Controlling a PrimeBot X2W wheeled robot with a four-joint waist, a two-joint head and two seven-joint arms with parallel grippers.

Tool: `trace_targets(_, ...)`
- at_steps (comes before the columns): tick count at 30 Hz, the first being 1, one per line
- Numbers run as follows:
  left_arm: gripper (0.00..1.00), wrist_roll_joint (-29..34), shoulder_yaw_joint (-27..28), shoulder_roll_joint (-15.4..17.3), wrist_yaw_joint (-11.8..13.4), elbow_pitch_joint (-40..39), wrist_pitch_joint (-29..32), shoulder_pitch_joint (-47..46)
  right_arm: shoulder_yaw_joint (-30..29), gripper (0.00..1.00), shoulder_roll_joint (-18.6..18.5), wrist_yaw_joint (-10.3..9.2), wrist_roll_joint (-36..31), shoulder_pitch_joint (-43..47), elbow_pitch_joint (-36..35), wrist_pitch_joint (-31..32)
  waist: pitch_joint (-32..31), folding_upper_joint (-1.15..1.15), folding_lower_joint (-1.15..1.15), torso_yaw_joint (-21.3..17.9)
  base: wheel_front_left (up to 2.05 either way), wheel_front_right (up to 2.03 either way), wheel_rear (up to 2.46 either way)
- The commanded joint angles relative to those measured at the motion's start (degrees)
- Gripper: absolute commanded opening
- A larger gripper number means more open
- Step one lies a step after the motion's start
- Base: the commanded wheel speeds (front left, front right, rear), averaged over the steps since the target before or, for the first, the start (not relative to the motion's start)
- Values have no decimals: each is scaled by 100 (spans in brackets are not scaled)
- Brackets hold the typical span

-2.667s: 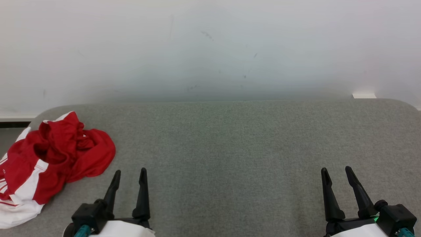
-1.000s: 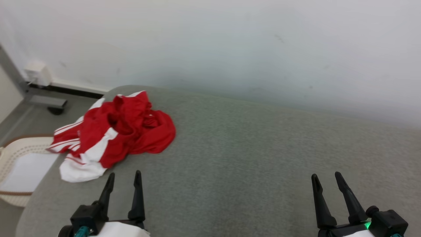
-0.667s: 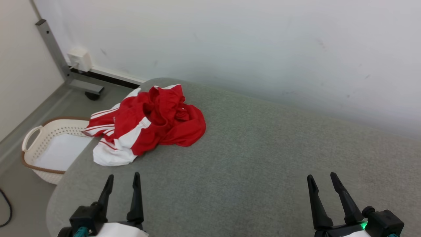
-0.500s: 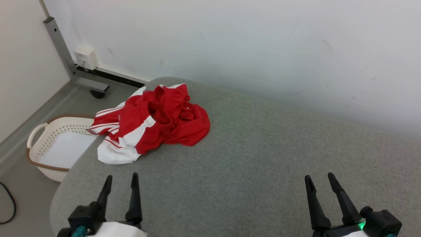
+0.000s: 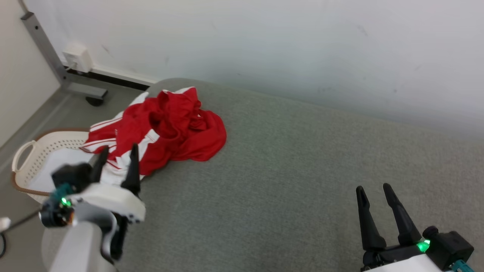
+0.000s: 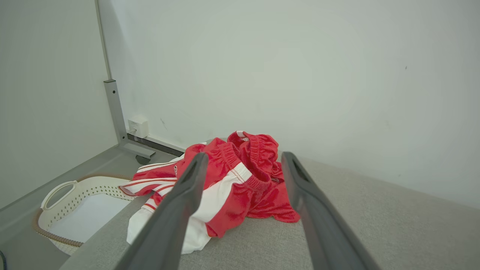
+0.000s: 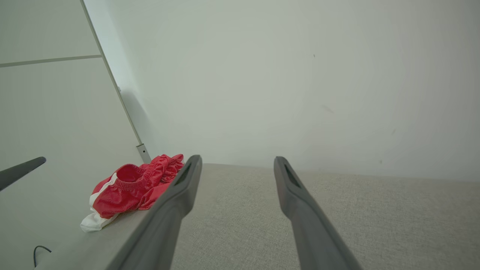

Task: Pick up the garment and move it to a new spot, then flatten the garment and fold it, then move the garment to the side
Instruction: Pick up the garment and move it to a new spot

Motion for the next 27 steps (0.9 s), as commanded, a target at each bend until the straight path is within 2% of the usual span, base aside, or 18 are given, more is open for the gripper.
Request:
trace_targets(1,100,-46,48,61,3,49,80,-139,-8,100,-30,2,-42,-100,-42,4,173,0,0,-152,0,0,0)
trace_targets(8,100,-475,493,502,107,854,893,-1162,80,100,-28,2,-162,-379,-119,4,650,0,0,-759,0,0,0)
trace_targets(18,100,-778,922,1393,180,2515,1712,-1983,96,100,-28,2,-84,-670,-189,4,1103,0,0,-1739,0,0,0)
trace_targets(27,100,-732,900,1719,516,3713,2271,-2043,101,100,-24,2,22,-772,-218,4,1242,0,0,-2161,0,0,0)
